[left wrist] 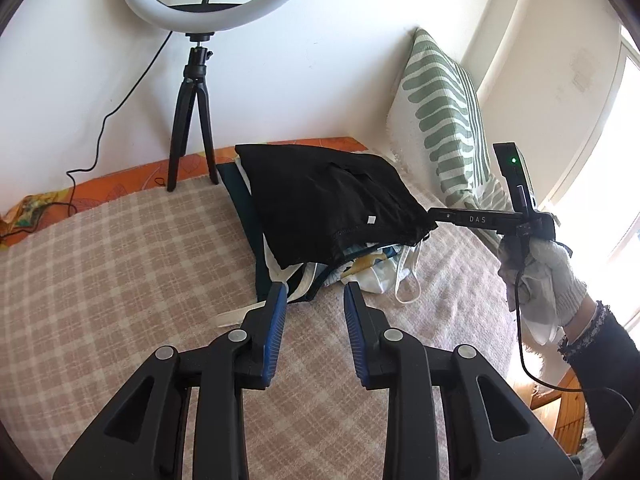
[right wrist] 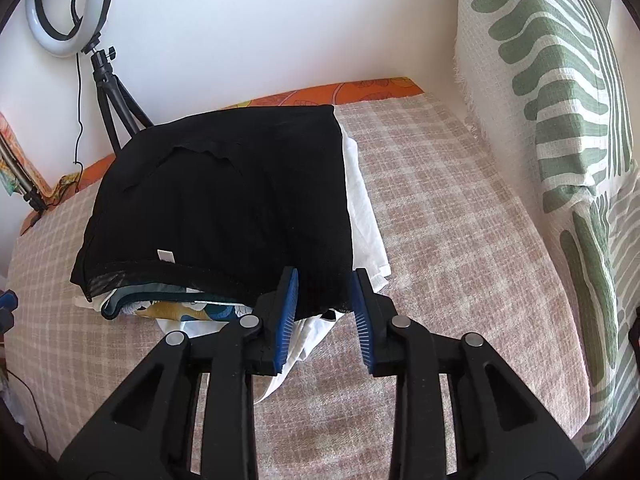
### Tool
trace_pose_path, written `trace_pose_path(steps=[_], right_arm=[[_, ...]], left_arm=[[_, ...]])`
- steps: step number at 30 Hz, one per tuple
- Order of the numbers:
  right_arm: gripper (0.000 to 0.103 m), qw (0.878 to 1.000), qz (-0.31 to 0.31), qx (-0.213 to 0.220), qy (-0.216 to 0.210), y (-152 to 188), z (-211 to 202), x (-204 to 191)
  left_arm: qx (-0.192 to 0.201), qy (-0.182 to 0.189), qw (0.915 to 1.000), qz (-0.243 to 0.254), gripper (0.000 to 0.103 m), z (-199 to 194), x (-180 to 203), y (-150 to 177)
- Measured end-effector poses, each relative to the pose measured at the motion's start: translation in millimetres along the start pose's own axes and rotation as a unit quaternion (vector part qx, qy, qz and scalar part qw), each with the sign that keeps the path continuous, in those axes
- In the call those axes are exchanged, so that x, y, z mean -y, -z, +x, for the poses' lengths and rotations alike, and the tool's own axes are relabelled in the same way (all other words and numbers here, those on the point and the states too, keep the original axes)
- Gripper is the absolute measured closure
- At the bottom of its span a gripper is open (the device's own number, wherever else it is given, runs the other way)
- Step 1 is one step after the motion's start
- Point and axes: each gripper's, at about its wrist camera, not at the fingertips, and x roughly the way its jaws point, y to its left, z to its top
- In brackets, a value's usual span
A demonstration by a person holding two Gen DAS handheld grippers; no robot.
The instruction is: Fold small clothes
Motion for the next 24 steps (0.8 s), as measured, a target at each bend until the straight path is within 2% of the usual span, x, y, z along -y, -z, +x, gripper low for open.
trace_pose_path(steps=[1, 2, 6, 8, 9, 10, 11, 13, 16, 18, 22, 24], right_arm=[[0.063, 1.0, 0.002, 0.008, -0.003, 1.6, -7.7, -1.6], [0.06, 1.0, 0.003, 0.017, -0.004, 1.9, -14.4, -4.8], [0.059, 0.999, 0.01, 0.039, 0.004, 7.8, -40.9, -16.1], [0.059, 0.999, 0.016, 0.052, 0.006, 13.0, -55.7, -22.6], [0.059, 0.998, 0.015, 0.059, 0.008, 15.0, -63.5, -26.5], [0.057, 0.998, 0.015, 0.066, 0.011, 19.3, -74.1, -30.3], [0.045, 0.997, 0.014, 0.074, 0.013, 22.9, -82.8, -33.9], [0.035, 0.995, 0.004, 0.094, 0.023, 28.9, -101.1, -45.6], [0.035, 0.993, -0.007, 0.116, 0.034, 39.3, -125.1, -62.1], [0.034, 0.991, -0.003, 0.13, 0.038, 47.2, -139.1, -71.7], [0.018, 0.985, 0.013, 0.169, 0.033, 65.0, -164.0, -91.2], [0.015, 0.983, 0.021, 0.18, 0.027, 72.9, -171.8, -99.6]], left_arm=[[0.007, -0.005, 0.9999, 0.006, 0.051, -6.3, 3.5, 1.5], [0.018, -0.011, 0.9997, 0.014, 0.043, -13.2, 7.1, 3.2], [0.041, -0.021, 0.9986, 0.026, 0.041, -38.3, 16.5, 9.7], [0.048, -0.025, 0.9983, 0.022, 0.034, -50.3, 18.3, 13.5], [0.051, -0.027, 0.9981, 0.02, 0.033, -56.2, 19.0, 15.5], [0.054, -0.031, 0.9979, 0.019, 0.033, -61.8, 19.0, 17.4], [0.055, -0.034, 0.9977, 0.018, 0.033, -67.2, 19.0, 19.2], [0.061, -0.041, 0.9971, 0.019, 0.032, -78.5, 19.2, 23.6], [0.075, -0.053, 0.9954, 0.028, 0.031, -95.6, 20.4, 31.7], [0.082, -0.062, 0.994, 0.037, 0.025, -106.1, 22.1, 37.1], [0.096, -0.082, 0.9904, 0.057, 0.023, -126.2, 26.1, 50.5], [0.099, -0.093, 0.9887, 0.063, 0.023, -134.5, 27.2, 56.9]])
